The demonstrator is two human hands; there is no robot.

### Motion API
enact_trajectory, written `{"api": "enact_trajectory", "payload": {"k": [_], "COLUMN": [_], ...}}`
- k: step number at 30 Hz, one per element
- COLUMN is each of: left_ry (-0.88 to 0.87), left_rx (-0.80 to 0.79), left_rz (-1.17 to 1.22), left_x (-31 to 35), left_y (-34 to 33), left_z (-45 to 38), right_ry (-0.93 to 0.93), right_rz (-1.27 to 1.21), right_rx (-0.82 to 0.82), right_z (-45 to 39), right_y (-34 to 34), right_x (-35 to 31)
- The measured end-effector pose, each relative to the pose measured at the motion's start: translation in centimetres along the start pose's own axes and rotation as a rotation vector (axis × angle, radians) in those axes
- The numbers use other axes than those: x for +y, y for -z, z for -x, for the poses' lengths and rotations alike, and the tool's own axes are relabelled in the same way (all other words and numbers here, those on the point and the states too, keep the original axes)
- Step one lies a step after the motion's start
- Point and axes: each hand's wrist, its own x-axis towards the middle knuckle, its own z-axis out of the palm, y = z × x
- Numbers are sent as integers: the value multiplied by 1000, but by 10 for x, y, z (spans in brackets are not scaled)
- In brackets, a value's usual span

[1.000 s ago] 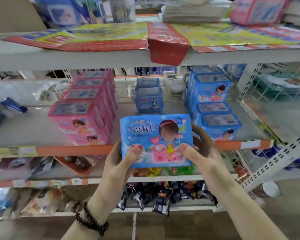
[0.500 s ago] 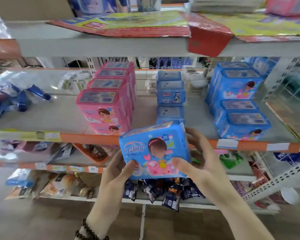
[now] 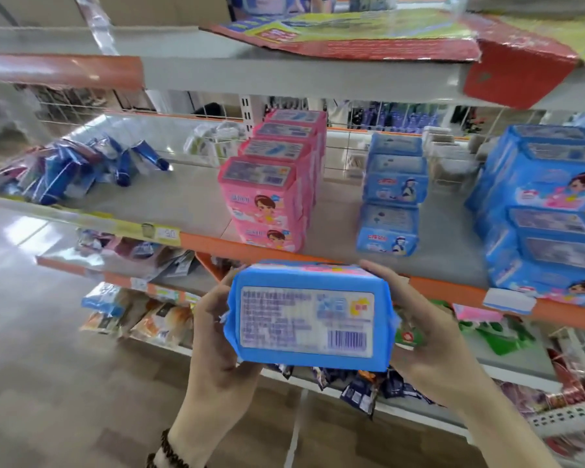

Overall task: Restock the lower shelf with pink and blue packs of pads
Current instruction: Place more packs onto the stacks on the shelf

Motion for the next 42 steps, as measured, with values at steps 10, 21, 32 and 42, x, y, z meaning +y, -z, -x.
{"api": "enact_trajectory", "payload": {"k": [10, 21, 32, 42], "left_ry": [-201, -81, 176, 185], "left_rx": [-52, -89, -306, -487], "left_rz": [24, -172, -96, -136], "left_x": [5, 15, 36, 34], "left_y": [-20, -109, -231, -288], "left_z": [15, 34, 45, 41], "right_ry": [-66, -391, -538, -653], "right_rz": [19, -113, -173, -208], "right_rx": [-12, 179, 412, 530], "right_z": [23, 86, 161, 189], "right_y": [11, 97, 190, 225], "right_x": [19, 22, 26, 41]}}
